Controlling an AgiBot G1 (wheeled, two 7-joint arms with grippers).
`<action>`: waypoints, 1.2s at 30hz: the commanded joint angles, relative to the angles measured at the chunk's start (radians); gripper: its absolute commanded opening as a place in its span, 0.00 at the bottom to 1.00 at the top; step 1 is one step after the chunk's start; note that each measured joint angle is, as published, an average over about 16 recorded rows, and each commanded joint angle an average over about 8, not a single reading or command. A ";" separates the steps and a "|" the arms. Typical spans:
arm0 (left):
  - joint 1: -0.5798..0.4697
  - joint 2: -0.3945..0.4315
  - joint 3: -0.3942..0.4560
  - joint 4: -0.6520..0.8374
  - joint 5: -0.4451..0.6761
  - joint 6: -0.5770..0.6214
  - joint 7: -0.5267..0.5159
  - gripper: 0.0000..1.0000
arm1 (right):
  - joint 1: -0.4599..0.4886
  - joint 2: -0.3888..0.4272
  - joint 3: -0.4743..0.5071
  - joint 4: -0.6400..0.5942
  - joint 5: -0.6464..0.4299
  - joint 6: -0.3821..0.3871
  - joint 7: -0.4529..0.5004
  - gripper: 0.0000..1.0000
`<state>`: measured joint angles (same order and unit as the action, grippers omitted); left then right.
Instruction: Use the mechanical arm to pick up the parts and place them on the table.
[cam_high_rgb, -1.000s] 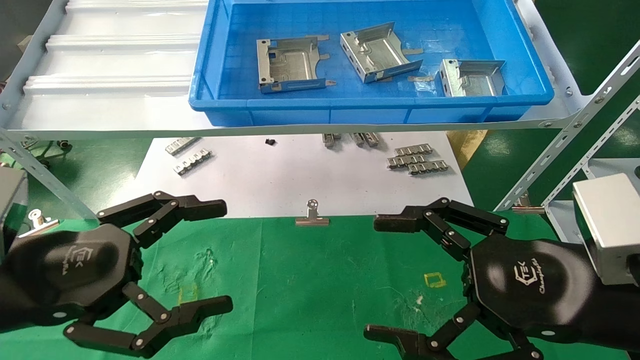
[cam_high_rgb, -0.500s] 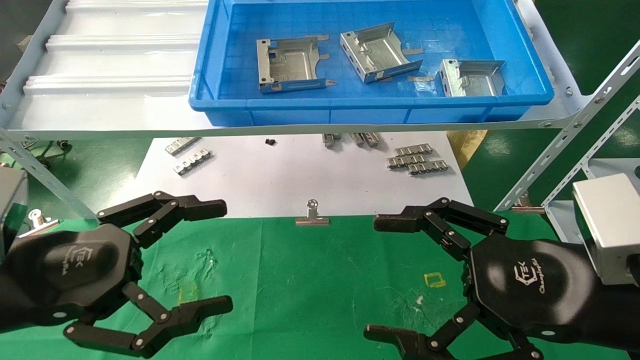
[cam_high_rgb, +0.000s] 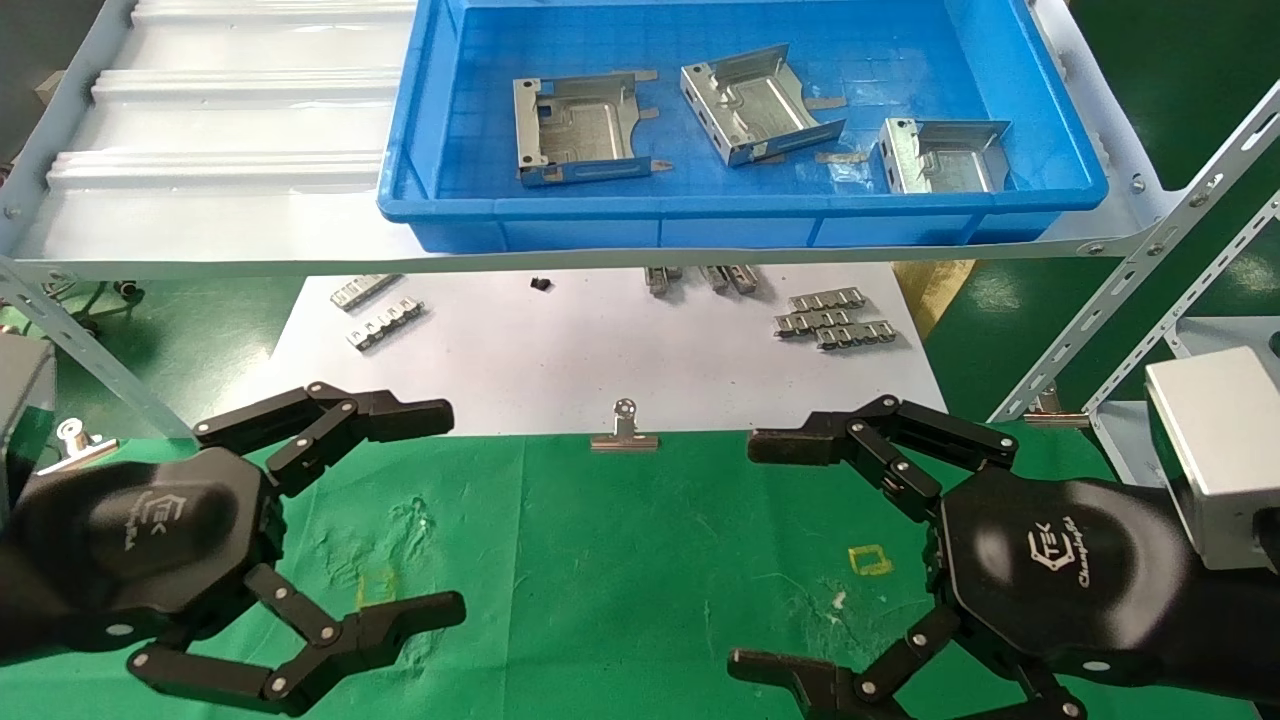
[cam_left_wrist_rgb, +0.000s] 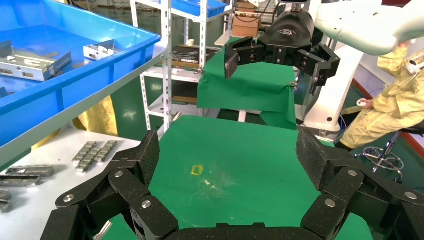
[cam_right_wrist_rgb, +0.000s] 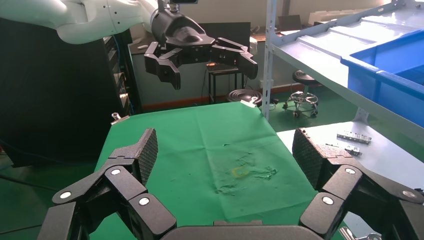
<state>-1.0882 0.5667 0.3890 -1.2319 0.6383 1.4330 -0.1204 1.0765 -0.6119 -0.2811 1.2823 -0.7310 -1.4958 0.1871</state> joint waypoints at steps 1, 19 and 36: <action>0.000 0.000 0.000 0.000 0.000 0.000 0.000 1.00 | 0.000 0.000 0.000 0.000 0.000 0.000 0.000 1.00; 0.000 0.000 0.000 0.000 0.000 0.000 0.000 0.77 | 0.000 0.000 0.000 0.000 0.000 0.000 0.000 1.00; 0.000 0.000 0.000 0.000 0.000 0.000 0.000 0.00 | 0.000 0.000 0.000 0.000 0.000 0.000 0.000 1.00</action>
<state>-1.0882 0.5667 0.3890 -1.2319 0.6383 1.4330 -0.1204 1.0765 -0.6119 -0.2811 1.2823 -0.7310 -1.4958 0.1871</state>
